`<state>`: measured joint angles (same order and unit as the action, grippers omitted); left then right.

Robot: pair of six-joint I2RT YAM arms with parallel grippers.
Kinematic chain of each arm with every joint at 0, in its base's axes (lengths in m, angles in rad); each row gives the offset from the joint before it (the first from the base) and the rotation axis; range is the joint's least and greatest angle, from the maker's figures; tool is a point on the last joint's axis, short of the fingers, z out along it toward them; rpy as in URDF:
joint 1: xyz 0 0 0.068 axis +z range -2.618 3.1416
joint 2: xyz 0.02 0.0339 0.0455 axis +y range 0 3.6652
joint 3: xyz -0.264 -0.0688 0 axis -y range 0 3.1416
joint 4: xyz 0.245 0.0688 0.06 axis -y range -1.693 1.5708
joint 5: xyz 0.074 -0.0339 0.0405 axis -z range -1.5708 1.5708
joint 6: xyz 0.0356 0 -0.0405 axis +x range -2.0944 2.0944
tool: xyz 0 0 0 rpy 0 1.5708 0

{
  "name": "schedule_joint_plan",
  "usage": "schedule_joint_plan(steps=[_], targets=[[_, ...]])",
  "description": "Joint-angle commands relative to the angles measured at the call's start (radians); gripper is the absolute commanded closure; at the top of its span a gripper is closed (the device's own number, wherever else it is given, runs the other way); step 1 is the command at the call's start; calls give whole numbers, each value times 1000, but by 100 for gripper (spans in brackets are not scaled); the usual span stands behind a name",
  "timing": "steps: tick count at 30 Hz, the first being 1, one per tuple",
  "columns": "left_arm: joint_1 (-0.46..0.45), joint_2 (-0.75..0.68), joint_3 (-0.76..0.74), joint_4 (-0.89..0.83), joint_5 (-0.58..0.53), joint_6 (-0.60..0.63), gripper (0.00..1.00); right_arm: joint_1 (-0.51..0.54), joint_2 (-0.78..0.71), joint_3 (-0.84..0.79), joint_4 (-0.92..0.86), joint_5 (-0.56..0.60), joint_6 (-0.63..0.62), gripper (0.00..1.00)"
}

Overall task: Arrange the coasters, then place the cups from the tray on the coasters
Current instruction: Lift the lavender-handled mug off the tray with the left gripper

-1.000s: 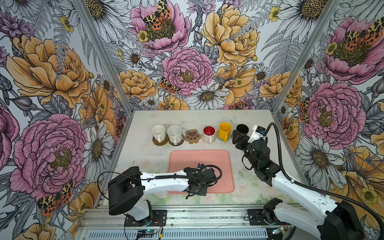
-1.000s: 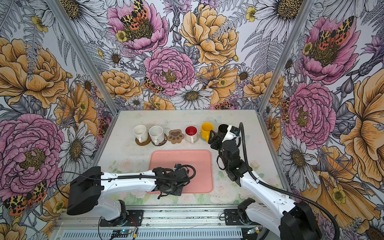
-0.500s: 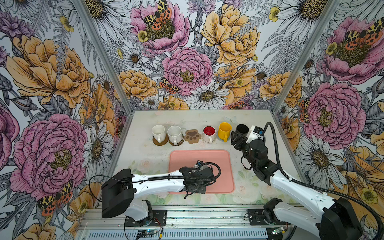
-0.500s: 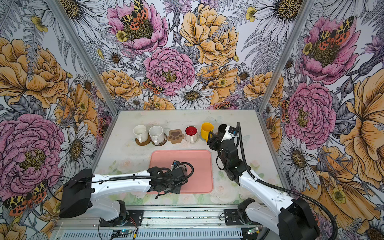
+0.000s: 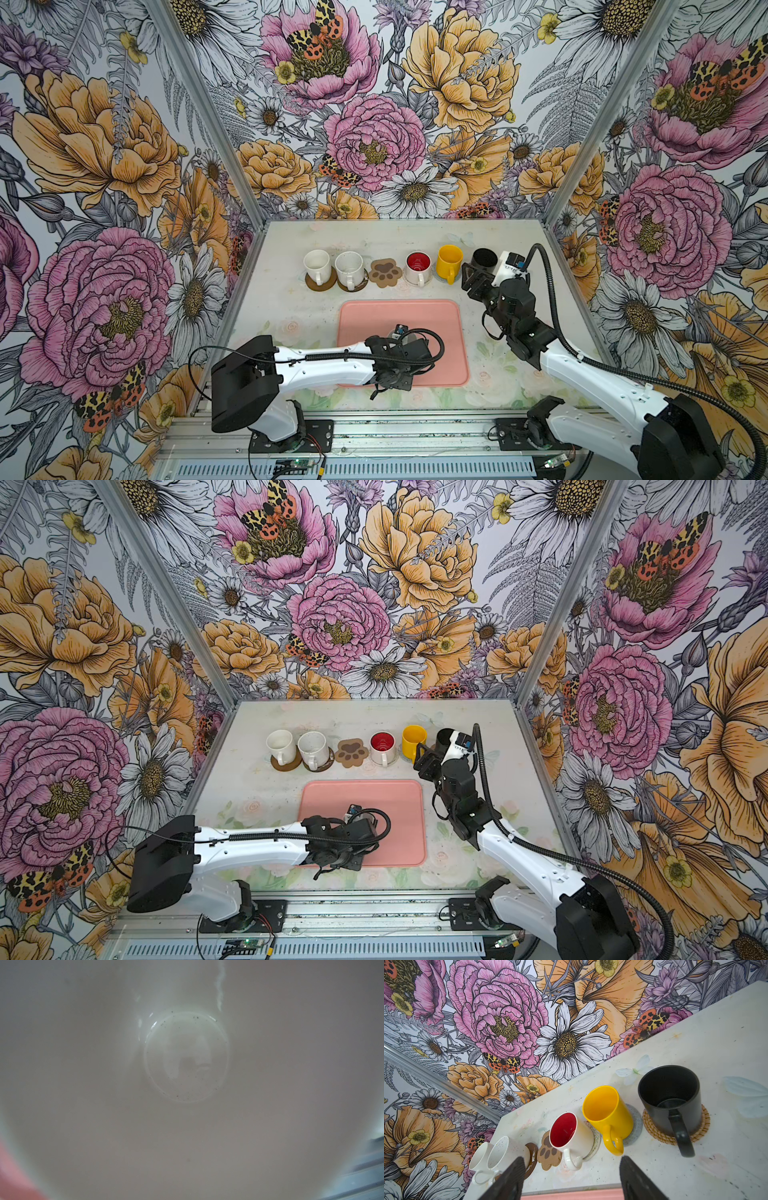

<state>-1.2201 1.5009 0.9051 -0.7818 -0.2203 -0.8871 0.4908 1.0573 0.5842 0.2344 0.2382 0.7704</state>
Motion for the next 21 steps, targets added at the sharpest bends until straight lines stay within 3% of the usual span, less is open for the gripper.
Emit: schedule_joint_plan(steps=[1, 6, 21], targets=[[-4, 13, 21, 6, -40, -4, 94, -7, 10, 33, -3, -7, 13, 26], [-7, 13, 27, 7, -52, 2, 85, -8, 13, 35, -2, -12, 13, 26], [-9, 35, 41, 6, -50, 12, 72, -15, 21, 37, -1, -25, 13, 26]])
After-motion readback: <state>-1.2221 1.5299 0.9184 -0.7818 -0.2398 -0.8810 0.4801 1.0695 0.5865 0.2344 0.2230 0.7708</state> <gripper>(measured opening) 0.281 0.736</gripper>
